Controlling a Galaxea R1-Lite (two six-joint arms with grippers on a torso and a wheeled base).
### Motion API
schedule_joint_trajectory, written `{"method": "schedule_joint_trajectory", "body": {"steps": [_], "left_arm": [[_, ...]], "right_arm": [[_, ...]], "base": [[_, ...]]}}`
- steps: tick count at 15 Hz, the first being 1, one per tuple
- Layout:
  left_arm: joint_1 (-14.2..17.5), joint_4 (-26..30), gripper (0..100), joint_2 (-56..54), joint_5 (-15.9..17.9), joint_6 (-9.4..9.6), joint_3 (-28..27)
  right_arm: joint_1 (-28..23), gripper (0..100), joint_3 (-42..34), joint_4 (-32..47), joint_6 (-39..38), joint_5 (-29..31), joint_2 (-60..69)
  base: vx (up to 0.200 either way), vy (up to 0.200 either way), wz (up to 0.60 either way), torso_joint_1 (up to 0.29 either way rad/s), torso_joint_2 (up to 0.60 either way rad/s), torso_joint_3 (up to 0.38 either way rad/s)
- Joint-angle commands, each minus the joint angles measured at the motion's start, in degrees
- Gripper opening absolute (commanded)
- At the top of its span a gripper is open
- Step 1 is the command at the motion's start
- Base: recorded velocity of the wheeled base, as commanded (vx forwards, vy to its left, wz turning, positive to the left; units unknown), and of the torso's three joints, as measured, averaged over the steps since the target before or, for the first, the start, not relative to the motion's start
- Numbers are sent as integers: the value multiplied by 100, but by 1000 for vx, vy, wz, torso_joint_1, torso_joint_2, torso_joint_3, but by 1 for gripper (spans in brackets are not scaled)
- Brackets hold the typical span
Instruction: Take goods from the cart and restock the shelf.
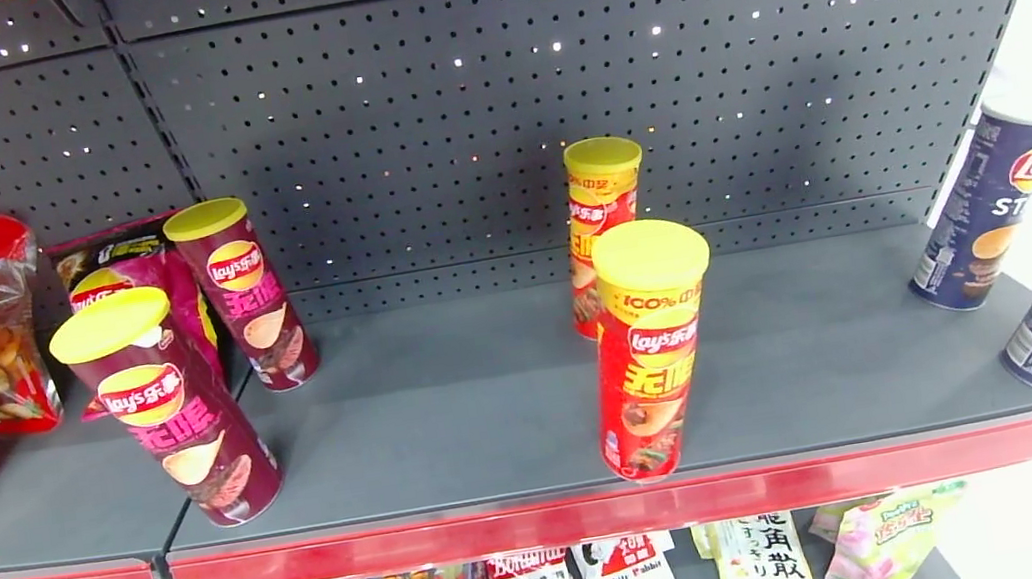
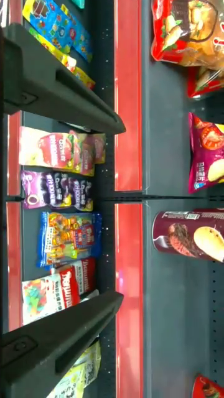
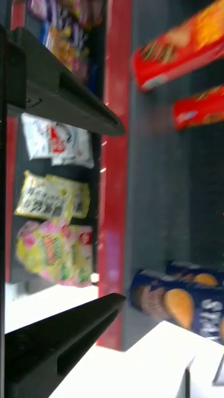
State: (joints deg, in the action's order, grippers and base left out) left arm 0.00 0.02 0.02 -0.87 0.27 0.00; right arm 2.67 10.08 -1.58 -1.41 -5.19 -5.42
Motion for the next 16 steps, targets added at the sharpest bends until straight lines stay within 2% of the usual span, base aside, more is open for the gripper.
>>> {"method": "schedule_joint_trajectory", "body": {"steps": [1, 3, 6, 8, 10, 12, 16], "left_arm": [[0, -2, 100, -2, -1, 0, 0], [0, 6, 100, -2, -1, 0, 0], [0, 6, 100, -2, -1, 0, 0], [0, 6, 100, -2, -1, 0, 0], [0, 6, 100, -2, -1, 0, 0], [0, -2, 100, -2, -1, 0, 0], [0, -2, 100, -2, -1, 0, 0]], "right_arm": [[612, 100, 284, 18, -26, -439, -503], [840, 100, 319, -61, 212, -527, -1075], [1192, 100, 1084, -474, 493, -553, -3184], [1218, 100, 1523, -606, 493, -553, -4204], [1271, 100, 1655, -597, 511, -562, -5039], [1684, 100, 1664, -606, 598, -544, -5548], [1948, 100, 2138, -606, 598, -509, -6375]], "base": [[0, 0, 0, 0, 0, 0], [0, 0, 0, 0, 0, 0], [0, 0, 0, 0, 0, 0], [0, 0, 0, 0, 0, 0], [0, 0, 0, 0, 0, 0], [0, 0, 0, 0, 0, 0], [0, 0, 0, 0, 0, 0]]}}
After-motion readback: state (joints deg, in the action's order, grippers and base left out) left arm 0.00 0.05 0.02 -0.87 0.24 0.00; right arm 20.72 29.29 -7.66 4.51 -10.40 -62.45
